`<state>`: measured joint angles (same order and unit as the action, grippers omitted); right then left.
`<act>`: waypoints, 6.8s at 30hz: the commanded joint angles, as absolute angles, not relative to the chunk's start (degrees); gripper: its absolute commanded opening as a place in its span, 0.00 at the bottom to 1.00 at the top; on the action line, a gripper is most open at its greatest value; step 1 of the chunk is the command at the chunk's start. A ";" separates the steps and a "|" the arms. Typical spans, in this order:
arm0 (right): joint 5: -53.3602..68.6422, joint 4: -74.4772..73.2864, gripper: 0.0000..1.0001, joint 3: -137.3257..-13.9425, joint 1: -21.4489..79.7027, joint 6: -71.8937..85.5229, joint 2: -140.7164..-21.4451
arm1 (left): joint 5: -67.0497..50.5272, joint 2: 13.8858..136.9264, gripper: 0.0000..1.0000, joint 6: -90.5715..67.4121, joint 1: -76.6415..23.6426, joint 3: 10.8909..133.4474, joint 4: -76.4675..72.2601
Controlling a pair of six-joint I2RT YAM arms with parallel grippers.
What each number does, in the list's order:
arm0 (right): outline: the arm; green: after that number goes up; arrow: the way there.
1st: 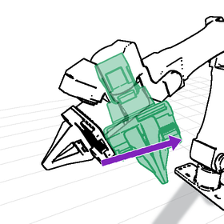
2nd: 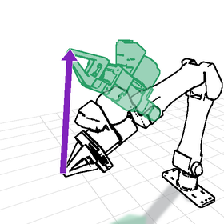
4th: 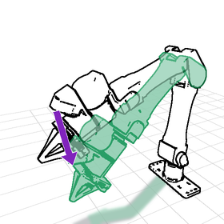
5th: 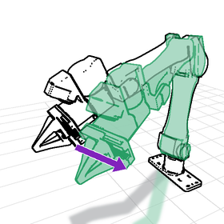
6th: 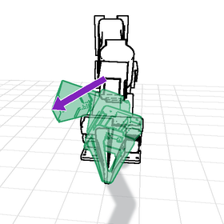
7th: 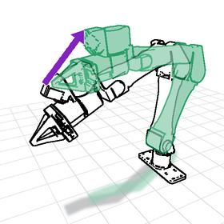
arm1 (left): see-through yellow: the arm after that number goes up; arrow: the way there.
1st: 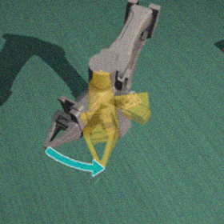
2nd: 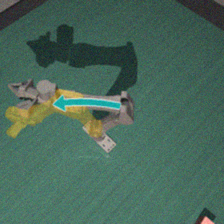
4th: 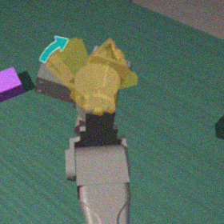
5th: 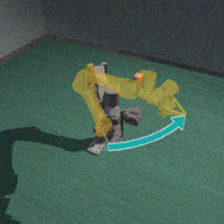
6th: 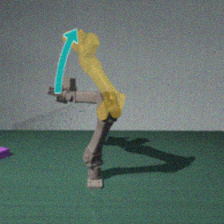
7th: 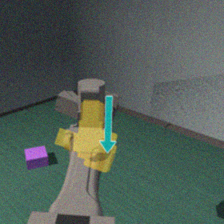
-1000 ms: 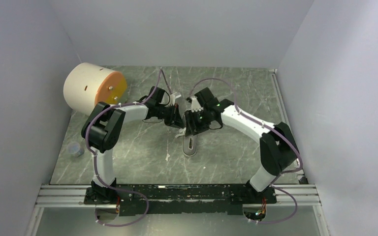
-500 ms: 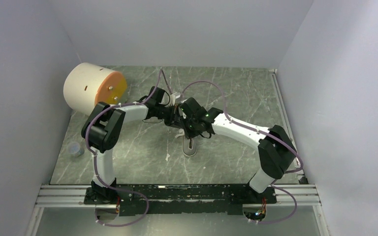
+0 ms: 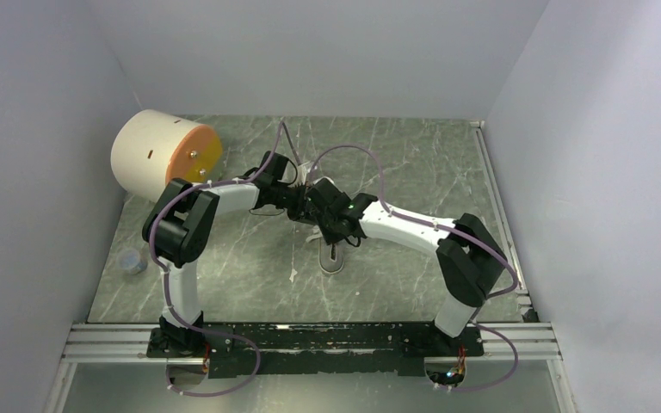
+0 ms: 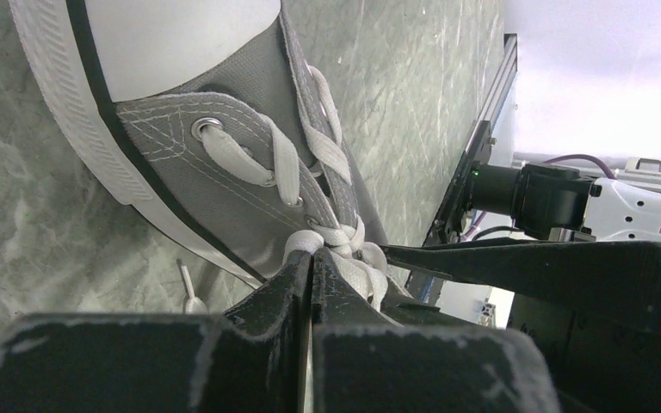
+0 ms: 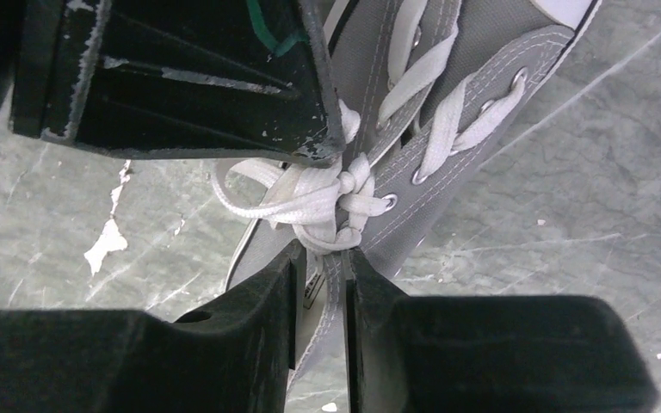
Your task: Tie the shoes
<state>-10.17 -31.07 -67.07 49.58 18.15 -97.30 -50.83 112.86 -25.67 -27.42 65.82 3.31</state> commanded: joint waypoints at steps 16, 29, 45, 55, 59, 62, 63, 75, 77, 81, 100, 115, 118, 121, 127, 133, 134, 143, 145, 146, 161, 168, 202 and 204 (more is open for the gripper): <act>-10.53 -36.81 0.00 -65.41 48.09 21.18 -86.29 | -49.63 108.19 0.26 -17.52 -27.01 68.51 12.10; -4.78 -45.76 0.00 -57.96 37.11 22.03 -75.93 | -41.33 97.61 0.97 -10.56 -26.46 66.57 21.40; -0.42 -47.23 0.00 -53.38 33.71 26.66 -69.67 | -38.44 91.49 0.63 -18.50 -28.95 55.02 8.00; -2.23 -45.38 0.00 -53.65 33.57 25.59 -68.89 | -32.62 90.30 0.67 -3.68 -34.31 50.92 3.39; -1.52 -44.54 0.00 -54.36 33.58 25.66 -68.92 | -32.12 94.22 0.49 -1.74 -35.22 53.60 5.32; -1.47 -44.49 0.00 -55.09 33.57 25.74 -69.09 | -34.29 95.01 0.52 -1.25 -35.90 53.29 3.21; -1.49 -44.34 0.00 -55.12 33.62 25.92 -69.08 | -35.18 95.25 0.56 -1.17 -36.39 53.27 2.39; -3.24 -46.71 0.00 -56.30 33.57 26.82 -67.43 | -26.73 101.23 0.21 -1.22 -38.36 57.51 5.60; -5.07 -48.30 0.00 -57.32 33.57 26.81 -67.24 | -25.75 99.76 0.07 -0.74 -38.26 57.43 7.59; -9.76 -51.10 0.00 -58.80 33.53 28.16 -66.41 | -25.71 94.67 0.05 -0.70 -38.31 55.22 10.67; -17.89 -57.26 0.00 -62.86 33.44 31.95 -62.73 | -30.36 91.42 0.44 -1.37 -38.15 56.29 17.70; -11.45 -51.48 0.00 -61.85 33.42 28.75 -64.19 | -39.54 93.42 0.65 2.31 -34.37 54.46 13.98; -11.38 -51.50 0.00 -61.92 33.40 28.75 -64.24 | -41.52 95.03 0.65 0.93 -34.40 54.02 10.58; -11.21 -51.35 0.00 -61.56 33.41 29.19 -63.79 | -40.91 97.33 0.61 0.36 -34.54 54.68 10.00; -11.30 -51.30 0.00 -60.26 33.41 30.04 -63.12 | -36.91 98.40 0.31 0.35 -34.40 55.17 11.29; -13.80 -52.65 0.00 -61.74 33.35 30.56 -63.31 | -27.31 87.77 0.05 -2.57 -34.45 54.47 19.13; -14.22 -52.91 0.00 -62.04 33.39 30.50 -63.61 | -26.34 84.33 0.05 -3.09 -34.45 54.56 20.72; -12.02 -49.41 0.00 -61.79 33.46 30.29 -66.30 | -21.18 68.37 0.05 -9.89 -34.54 56.65 30.23; -12.44 -49.13 0.00 -62.23 33.45 30.76 -67.16 | -19.88 68.76 0.05 -9.87 -34.54 58.34 32.29; -13.34 -49.51 0.00 -62.61 33.43 31.33 -67.63 | -19.18 69.33 0.05 -9.65 -34.54 59.16 33.05; -18.72 -51.18 0.00 -58.96 30.68 34.29 -71.99 | 3.56 74.47 0.05 -15.65 -34.45 59.76 39.05; -14.12 -43.11 0.00 -53.85 24.68 32.30 -72.66 | 14.34 77.35 0.05 -22.41 -33.94 57.49 41.70; -15.61 -32.12 0.00 -39.58 7.30 40.59 -76.40 | 7.07 89.38 0.05 -22.10 -25.05 49.64 38.13; -16.49 -31.66 0.00 -39.03 7.36 39.03 -73.63 | 7.00 88.63 0.05 -22.33 -25.05 49.24 38.13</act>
